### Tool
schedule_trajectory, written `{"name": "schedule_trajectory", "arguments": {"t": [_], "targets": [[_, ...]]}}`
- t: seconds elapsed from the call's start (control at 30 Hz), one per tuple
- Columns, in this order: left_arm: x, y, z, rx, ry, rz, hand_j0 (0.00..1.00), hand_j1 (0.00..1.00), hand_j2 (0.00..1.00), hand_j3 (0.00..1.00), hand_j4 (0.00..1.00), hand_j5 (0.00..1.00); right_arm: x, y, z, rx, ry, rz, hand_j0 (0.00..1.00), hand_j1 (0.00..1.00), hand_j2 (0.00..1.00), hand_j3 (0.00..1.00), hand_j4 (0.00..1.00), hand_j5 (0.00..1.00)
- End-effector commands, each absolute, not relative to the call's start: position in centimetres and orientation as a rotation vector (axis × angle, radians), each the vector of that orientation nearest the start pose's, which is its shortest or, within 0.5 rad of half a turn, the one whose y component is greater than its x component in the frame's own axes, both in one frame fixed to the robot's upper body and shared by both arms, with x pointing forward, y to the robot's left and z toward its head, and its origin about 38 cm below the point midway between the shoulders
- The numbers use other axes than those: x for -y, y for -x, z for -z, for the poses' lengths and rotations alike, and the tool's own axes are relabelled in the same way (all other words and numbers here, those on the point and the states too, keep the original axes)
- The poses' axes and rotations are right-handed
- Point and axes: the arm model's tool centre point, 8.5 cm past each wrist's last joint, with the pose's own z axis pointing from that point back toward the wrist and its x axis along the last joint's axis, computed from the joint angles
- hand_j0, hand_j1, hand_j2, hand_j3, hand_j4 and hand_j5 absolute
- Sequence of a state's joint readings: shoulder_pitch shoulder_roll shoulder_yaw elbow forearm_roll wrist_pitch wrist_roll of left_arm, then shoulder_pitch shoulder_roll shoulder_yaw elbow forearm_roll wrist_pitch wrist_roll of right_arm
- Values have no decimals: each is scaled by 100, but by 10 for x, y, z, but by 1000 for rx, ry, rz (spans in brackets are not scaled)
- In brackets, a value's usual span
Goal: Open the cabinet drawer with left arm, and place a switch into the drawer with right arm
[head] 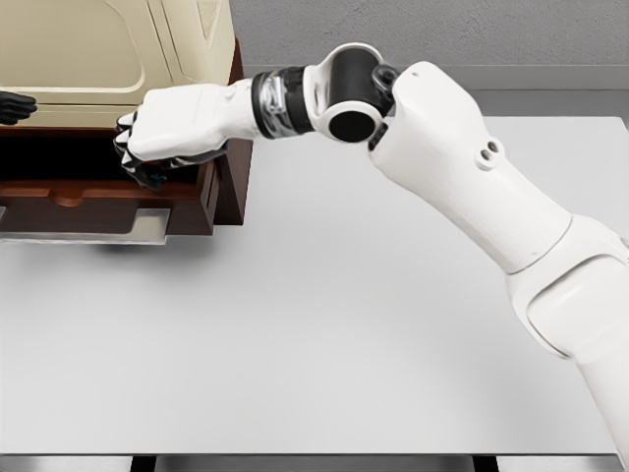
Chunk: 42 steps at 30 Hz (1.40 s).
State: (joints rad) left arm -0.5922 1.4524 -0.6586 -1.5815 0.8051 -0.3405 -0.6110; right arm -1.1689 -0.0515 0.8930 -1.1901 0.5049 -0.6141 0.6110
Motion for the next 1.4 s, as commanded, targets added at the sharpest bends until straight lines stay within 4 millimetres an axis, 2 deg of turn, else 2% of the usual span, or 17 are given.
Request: {"name": "schedule_trajectory", "arguments": {"t": [0.0,0.13,0.17,0.23,0.47,0.53,0.57,0.67,0.7,0.77,0.83,0.9,0.97,1.07,1.13,1.23,1.37], "targets": [[-452,-362,-346,1438,4,1255,100,100,100,100,100,100,-49,-456,-322,-1869,-195,2543,34,34,34,34,34,34],[-452,-362,-346,1439,3,1256,100,100,100,100,100,100,-52,-455,-323,-1871,-189,2539,36,36,36,36,36,36],[-452,-362,-346,1438,4,1255,100,100,100,100,100,100,-54,-455,-323,-1872,-189,2536,43,43,43,43,43,43],[-452,-362,-346,1439,3,1256,100,100,100,100,100,100,-53,-457,-324,-1829,-261,2543,100,100,100,100,100,100],[-452,-362,-346,1438,5,1257,100,100,100,100,100,100,-54,-455,-329,-1835,-267,2525,100,100,100,100,100,100],[-452,-362,-346,1439,4,1257,100,100,100,100,100,100,-59,-440,-339,-1833,-259,2457,100,100,100,100,100,100],[-451,-362,-346,1439,7,1258,100,100,100,100,100,100,-61,-421,-352,-1831,-257,2374,100,100,100,100,100,100],[-450,-362,-346,1440,9,1259,100,100,100,100,100,100,-7,-384,-380,-1850,-378,2195,100,100,100,100,100,100],[-450,-362,-346,1441,8,1259,100,100,100,100,100,100,5,-375,-378,-1838,-392,2179,100,100,100,100,100,100],[-450,-362,-347,1442,7,1259,100,100,100,100,100,100,45,-381,-399,-1889,-532,2148,100,100,100,100,100,100],[-449,-361,-346,1450,11,1267,100,100,100,100,100,100,90,-396,-417,-2074,-666,2092,100,100,100,100,100,100],[-441,-360,-346,1459,30,1286,100,100,100,100,100,100,134,-409,-380,-2077,-707,2250,100,100,100,100,100,100],[-417,-356,-341,1456,61,1375,100,100,100,100,100,100,169,-412,-341,-2053,-716,2414,100,100,100,100,100,100],[-396,-356,-335,1479,110,1417,100,100,100,100,100,100,230,-412,-313,-2190,-833,2498,100,100,100,100,100,100],[-368,-356,-325,1508,179,1467,100,100,100,100,100,100,263,-406,-287,-2165,-864,2632,100,100,100,100,100,100],[-360,-359,-320,1527,212,1458,100,100,100,100,100,100,291,-401,-277,-2187,-929,2687,100,100,100,100,100,100],[-359,-359,-319,1529,215,1457,100,100,100,100,100,100,293,-399,-269,-2191,-919,2709,100,100,100,100,100,100]]}}
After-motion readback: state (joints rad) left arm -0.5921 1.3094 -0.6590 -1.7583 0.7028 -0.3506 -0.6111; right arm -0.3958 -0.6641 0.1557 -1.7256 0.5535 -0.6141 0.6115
